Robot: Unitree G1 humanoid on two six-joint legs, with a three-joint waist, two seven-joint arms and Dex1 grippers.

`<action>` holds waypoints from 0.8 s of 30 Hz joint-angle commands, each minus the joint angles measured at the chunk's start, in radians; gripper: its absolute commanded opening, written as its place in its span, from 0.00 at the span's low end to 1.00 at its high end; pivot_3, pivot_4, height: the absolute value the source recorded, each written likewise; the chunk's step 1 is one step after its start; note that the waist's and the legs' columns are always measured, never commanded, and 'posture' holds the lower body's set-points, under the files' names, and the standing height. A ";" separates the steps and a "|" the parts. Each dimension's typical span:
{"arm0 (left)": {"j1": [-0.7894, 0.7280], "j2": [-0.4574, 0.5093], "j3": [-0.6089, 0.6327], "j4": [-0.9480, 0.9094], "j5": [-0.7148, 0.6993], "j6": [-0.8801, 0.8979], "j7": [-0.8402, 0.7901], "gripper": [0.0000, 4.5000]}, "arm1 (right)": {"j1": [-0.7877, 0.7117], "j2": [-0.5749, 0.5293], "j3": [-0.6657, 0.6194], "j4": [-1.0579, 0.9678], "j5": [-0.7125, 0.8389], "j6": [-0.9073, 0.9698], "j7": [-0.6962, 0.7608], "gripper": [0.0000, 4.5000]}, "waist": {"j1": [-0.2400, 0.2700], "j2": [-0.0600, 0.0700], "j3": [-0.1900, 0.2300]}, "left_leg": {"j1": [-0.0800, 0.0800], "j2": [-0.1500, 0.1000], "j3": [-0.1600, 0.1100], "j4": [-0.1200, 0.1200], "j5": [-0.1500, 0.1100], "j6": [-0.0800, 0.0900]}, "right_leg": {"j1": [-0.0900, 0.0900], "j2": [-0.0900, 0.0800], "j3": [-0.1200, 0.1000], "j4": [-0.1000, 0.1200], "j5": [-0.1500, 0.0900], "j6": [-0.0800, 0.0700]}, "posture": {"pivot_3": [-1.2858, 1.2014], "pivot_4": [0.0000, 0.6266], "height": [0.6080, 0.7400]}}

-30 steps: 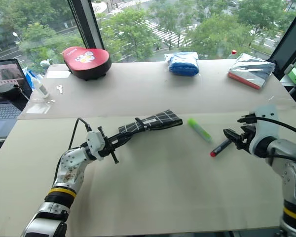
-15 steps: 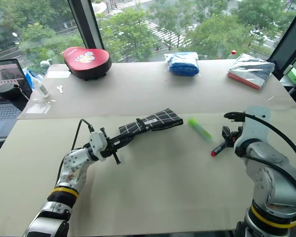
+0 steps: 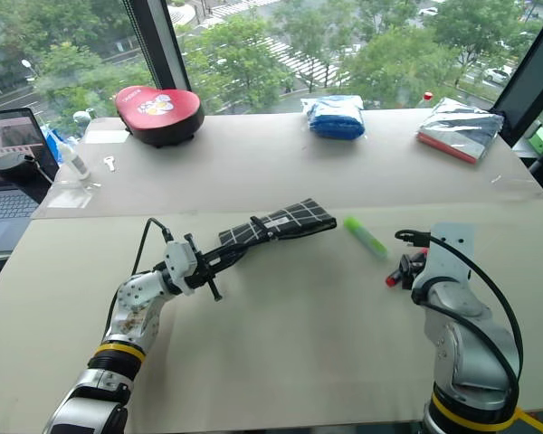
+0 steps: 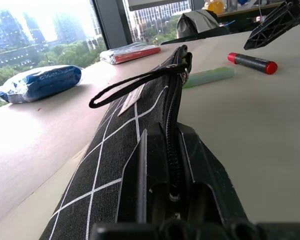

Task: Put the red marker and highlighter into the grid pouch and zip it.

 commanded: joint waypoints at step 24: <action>-0.023 -0.009 0.015 -0.008 -0.002 -0.024 0.026 0.00 | 0.112 0.198 -0.090 0.065 -0.122 -0.111 -0.103 0.20 | 0.010 0.000 0.000 | 0.004 0.000 0.000 0.000 0.000 0.000 | 0.004 0.000 0.000 0.000 0.000 0.000 | 0.52 0.24 1.00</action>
